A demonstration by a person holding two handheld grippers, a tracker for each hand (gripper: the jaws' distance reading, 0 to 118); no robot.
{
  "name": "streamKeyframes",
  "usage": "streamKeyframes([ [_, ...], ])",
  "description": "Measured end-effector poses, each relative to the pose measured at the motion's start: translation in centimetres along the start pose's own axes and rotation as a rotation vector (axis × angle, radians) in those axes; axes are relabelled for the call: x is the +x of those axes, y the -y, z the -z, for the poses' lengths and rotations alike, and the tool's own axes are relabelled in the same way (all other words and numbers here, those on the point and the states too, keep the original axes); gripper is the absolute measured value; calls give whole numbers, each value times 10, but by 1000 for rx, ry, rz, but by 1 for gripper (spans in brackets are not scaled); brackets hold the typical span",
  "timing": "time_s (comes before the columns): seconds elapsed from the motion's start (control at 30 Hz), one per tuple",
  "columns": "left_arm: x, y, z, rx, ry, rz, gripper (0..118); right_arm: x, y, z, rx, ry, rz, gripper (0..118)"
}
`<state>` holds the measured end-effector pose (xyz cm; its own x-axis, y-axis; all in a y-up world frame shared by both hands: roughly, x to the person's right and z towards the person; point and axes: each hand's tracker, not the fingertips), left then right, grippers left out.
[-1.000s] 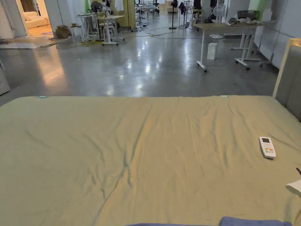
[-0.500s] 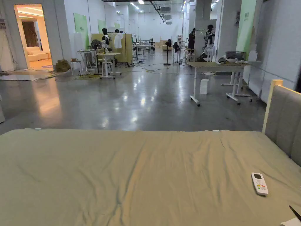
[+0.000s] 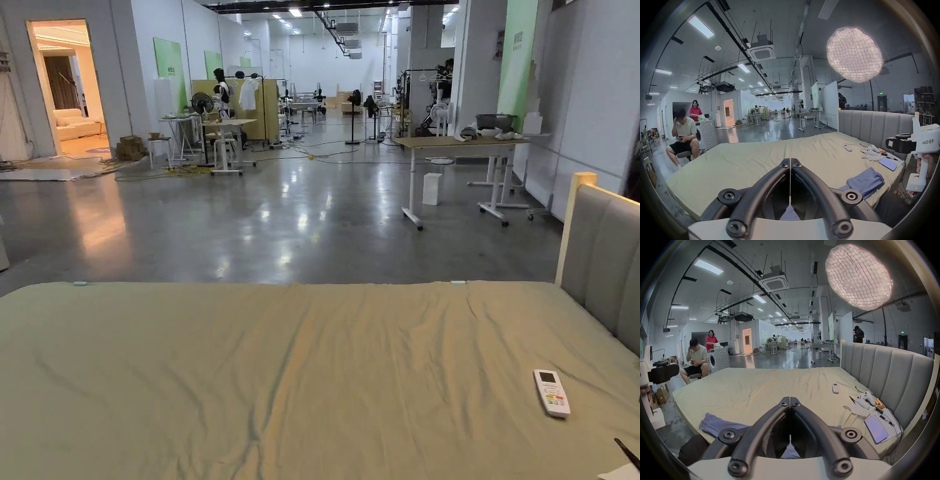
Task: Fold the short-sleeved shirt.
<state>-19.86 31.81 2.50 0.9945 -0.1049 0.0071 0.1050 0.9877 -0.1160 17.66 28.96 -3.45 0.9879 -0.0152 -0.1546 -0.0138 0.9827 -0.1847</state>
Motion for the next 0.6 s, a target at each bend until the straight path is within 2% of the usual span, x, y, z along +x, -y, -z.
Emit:
streamKeyframes([
  [0.27, 0, 6, 4, -36, 30, 19, 0, -1, 2, 1, -5, 4, -8, 0],
  [0.47, -23, 12, 12, -83, 46, -64, 0, 3, 4, 3, -22, -2, 15, 0],
  [0.5, -33, 15, 14, -99, 35, -100, 0, 4, 5, 4, -29, -3, 19, 0],
  [0.6, -73, 29, 23, -166, 47, -325, 3, 5, 13, 7, -66, -7, 20, 0],
])
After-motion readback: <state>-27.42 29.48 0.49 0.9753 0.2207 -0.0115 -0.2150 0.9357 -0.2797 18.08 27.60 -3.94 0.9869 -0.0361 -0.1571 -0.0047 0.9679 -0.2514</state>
